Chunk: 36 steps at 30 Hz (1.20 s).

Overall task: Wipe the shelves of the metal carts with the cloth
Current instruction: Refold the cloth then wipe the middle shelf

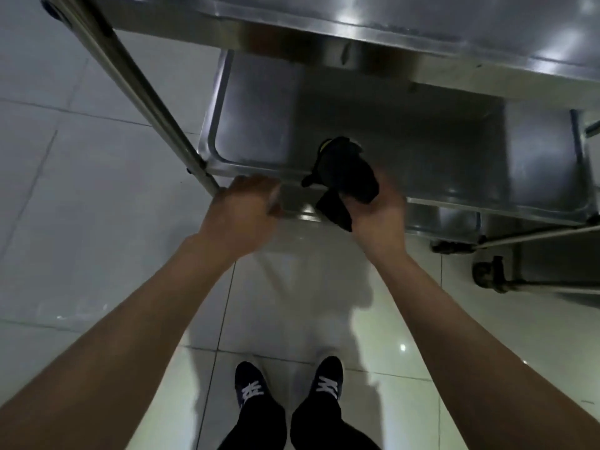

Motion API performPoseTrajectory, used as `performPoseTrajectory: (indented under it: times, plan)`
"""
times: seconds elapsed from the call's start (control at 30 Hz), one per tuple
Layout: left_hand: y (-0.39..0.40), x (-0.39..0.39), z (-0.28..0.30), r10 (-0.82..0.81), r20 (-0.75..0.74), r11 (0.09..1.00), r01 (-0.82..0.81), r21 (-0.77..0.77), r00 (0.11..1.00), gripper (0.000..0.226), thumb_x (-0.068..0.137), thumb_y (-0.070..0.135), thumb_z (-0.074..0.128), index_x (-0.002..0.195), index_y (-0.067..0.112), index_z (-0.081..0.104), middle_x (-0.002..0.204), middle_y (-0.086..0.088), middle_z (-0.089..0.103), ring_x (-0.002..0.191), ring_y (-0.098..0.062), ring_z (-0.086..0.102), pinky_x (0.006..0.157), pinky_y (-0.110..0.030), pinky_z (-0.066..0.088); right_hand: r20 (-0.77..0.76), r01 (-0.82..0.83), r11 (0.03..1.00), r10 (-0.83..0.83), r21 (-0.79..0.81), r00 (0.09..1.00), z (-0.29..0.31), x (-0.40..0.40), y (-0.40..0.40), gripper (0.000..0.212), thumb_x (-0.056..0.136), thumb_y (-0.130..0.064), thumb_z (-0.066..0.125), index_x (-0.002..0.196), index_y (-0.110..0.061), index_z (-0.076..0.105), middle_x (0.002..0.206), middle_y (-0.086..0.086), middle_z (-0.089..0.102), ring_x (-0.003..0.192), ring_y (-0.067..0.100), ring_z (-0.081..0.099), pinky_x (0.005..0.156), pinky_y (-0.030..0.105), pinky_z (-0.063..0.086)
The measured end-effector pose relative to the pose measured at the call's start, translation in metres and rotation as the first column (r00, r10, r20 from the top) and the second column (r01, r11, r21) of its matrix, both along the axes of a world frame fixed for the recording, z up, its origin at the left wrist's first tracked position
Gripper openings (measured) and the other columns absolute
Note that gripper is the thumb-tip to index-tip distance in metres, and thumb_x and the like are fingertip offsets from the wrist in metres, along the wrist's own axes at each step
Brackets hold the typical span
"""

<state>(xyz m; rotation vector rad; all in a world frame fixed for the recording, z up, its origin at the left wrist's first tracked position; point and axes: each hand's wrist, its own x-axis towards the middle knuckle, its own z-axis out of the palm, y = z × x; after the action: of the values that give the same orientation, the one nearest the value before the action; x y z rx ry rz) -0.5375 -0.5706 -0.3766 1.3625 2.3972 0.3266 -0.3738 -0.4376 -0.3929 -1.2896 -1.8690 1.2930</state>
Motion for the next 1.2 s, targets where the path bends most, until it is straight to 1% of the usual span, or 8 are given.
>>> performPoseTrajectory:
  times: [0.07,0.23,0.37,0.53,0.7,0.83,1.07,1.2]
  plan:
    - [0.012,-0.014,-0.007,-0.002,-0.029,0.999,0.003,0.047,1.0,0.044,0.097,0.031,0.056,0.14,0.024,0.055,0.139,-0.003,0.058,0.125,-0.027,0.053,0.101,-0.045,0.046,-0.019,0.06,0.998,-0.06,0.032,0.998,0.001,-0.021,0.024,0.056,0.086,-0.011,0.072,0.138,-0.022,0.056,0.136,-0.001,0.06,0.126,0.015,0.055,0.108,0.039,0.044]
    - [0.037,-0.044,-0.026,0.01,-0.022,0.999,-0.009,0.054,1.0,0.044,0.102,0.035,0.05,0.145,0.029,0.047,0.15,0.002,0.049,0.136,-0.023,0.045,0.11,-0.049,0.041,-0.066,0.045,0.95,-0.026,0.308,0.997,-0.009,-0.043,0.062,0.059,0.088,-0.015,0.07,0.144,-0.015,0.05,0.143,0.001,0.055,0.131,0.014,0.05,0.11,0.026,0.04]
    - [0.037,-0.051,-0.044,-0.006,-0.068,0.996,0.012,0.085,0.998,0.042,0.101,0.031,0.05,0.142,0.025,0.052,0.145,0.0,0.053,0.132,-0.025,0.049,0.108,-0.051,0.043,0.145,-0.123,0.905,0.069,0.407,0.987,-0.036,-0.049,0.068,0.06,0.087,-0.016,0.069,0.144,-0.016,0.05,0.144,0.006,0.054,0.13,0.025,0.051,0.107,0.037,0.043]
    - [0.029,-0.038,-0.079,0.006,-0.219,0.988,0.027,0.149,0.976,0.025,0.097,0.026,0.054,0.117,0.02,0.068,0.116,0.0,0.068,0.104,-0.023,0.064,0.086,-0.045,0.057,0.392,-0.378,0.86,0.235,0.342,0.89,-0.076,-0.051,0.053,0.064,0.09,-0.014,0.061,0.15,-0.019,0.041,0.154,0.005,0.04,0.141,0.027,0.038,0.112,0.044,0.035]
    - [0.022,-0.035,-0.109,0.071,-0.279,0.967,0.003,0.256,0.958,0.027,0.091,0.022,0.059,0.115,0.021,0.071,0.115,-0.001,0.067,0.109,-0.026,0.06,0.087,-0.048,0.055,0.497,-0.439,0.801,0.209,0.407,0.842,-0.09,-0.053,0.051,0.073,0.097,-0.046,0.054,0.158,-0.022,0.021,0.165,0.003,0.019,0.152,0.025,0.013,0.123,0.049,0.013]
    - [0.014,-0.043,-0.118,0.163,-0.355,0.947,-0.044,0.319,0.921,0.027,0.09,0.021,0.059,0.113,0.018,0.072,0.115,-0.006,0.068,0.111,-0.029,0.061,0.087,-0.047,0.054,0.245,-0.284,0.862,0.194,0.419,0.95,-0.098,-0.049,0.051,0.049,0.106,-0.03,0.038,0.153,-0.014,0.036,0.161,0.007,0.031,0.149,0.022,0.024,0.122,0.037,0.02]
    - [-0.001,-0.047,-0.122,0.184,-0.434,0.921,0.0,0.39,0.882,0.028,0.084,0.013,0.067,0.111,0.014,0.076,0.11,-0.005,0.074,0.092,-0.031,0.07,0.078,-0.041,0.053,0.599,-0.562,0.658,0.205,0.5,0.774,-0.116,-0.072,0.042,0.05,0.108,-0.028,0.029,0.155,-0.011,0.031,0.162,0.013,0.026,0.151,0.029,0.02,0.122,0.041,0.016]
    - [-0.008,-0.061,-0.124,0.227,-0.403,0.93,-0.074,0.36,0.887,0.032,0.091,0.02,0.061,0.121,0.02,0.072,0.121,-0.005,0.068,0.11,-0.026,0.065,0.09,-0.045,0.051,0.65,-0.652,0.609,0.275,0.452,0.708,-0.114,-0.105,0.035,0.05,0.108,-0.029,0.026,0.154,-0.012,0.031,0.163,0.011,0.025,0.151,0.027,0.018,0.121,0.046,0.019]
